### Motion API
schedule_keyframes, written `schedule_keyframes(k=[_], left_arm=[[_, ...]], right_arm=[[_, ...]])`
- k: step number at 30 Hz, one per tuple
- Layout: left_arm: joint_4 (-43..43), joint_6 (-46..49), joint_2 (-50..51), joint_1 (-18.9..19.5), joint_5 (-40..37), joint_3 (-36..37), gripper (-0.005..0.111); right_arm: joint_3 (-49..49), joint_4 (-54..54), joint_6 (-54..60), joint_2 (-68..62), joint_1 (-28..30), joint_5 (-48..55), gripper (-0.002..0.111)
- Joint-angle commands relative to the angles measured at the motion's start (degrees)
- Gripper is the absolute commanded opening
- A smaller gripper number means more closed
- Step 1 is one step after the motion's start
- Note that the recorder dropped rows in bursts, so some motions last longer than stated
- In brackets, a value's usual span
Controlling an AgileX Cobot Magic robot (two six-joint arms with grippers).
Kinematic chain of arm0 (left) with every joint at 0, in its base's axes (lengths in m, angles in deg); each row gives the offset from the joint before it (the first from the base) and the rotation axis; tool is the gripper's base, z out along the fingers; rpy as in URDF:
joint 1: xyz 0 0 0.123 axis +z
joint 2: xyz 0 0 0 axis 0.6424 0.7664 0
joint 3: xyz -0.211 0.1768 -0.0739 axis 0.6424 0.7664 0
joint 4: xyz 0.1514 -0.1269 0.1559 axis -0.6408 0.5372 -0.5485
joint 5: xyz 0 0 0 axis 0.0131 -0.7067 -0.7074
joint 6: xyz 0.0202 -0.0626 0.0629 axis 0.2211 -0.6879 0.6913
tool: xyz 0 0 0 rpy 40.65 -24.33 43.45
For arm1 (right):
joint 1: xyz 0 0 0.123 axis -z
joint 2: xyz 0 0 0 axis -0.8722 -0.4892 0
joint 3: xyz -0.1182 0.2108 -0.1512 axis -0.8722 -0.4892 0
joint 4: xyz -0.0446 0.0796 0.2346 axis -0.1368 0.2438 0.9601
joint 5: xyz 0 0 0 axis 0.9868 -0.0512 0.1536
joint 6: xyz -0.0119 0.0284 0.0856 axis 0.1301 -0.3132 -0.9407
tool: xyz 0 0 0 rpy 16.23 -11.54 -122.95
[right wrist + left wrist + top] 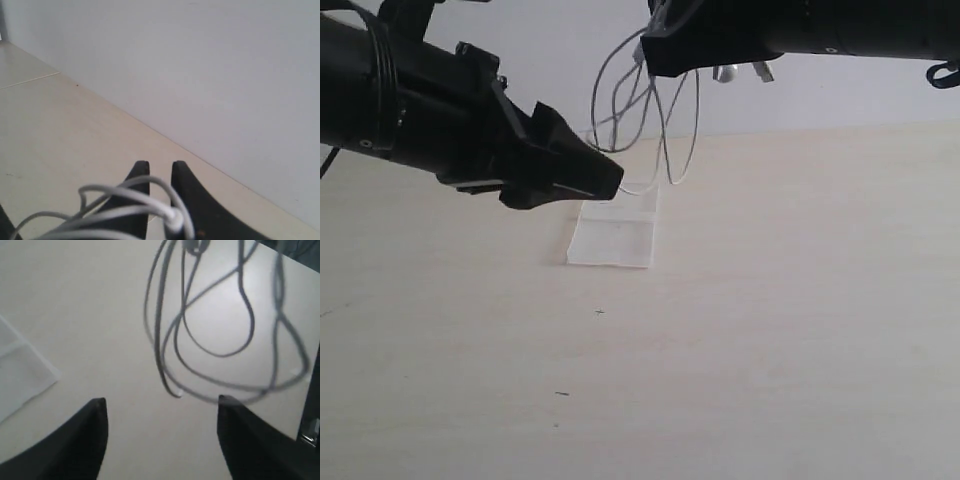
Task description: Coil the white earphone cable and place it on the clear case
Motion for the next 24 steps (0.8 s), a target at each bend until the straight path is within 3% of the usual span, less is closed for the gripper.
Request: schedule_keyframes(k=[1, 8, 12, 14, 17, 21, 24], left_arm=[[-10.55, -9.29, -0.04, -0.07, -1.81, 0.21, 0.062], [-31.36, -27.23, -0.04, -0.07, -4.70, 0.21, 0.059], [-35.45, -30.30, -0.04, -0.07, -5.01, 0.21, 0.028], [-36.63, -30.03, -0.04, -0.07, -5.01, 0.21, 0.003], [-38.32, -30.58, -0.16, 0.65, -4.59, 1.24, 0.000], [-38.86, -31.81, -0.31, 4.77, -3.56, 5.15, 0.000], [-36.40, -31.96, -1.11, 8.01, 2.79, 9.89, 0.000]], right_arm=[[0.37, -2.37, -0.27, 0.28, 0.17, -1.21, 0.000], [0.37, -4.04, -0.69, 0.14, 0.17, -2.73, 0.000], [0.37, -4.43, -0.69, -1.99, 0.17, -1.75, 0.000], [0.92, -4.43, -0.95, -4.10, 0.17, -0.30, 0.000], [2.87, -6.49, -4.69, -7.15, 0.17, 2.34, 0.000], [6.06, -25.84, -22.58, -10.12, 1.81, 5.21, 0.000], [9.64, -39.92, -41.62, -12.38, 5.57, 9.68, 0.000]])
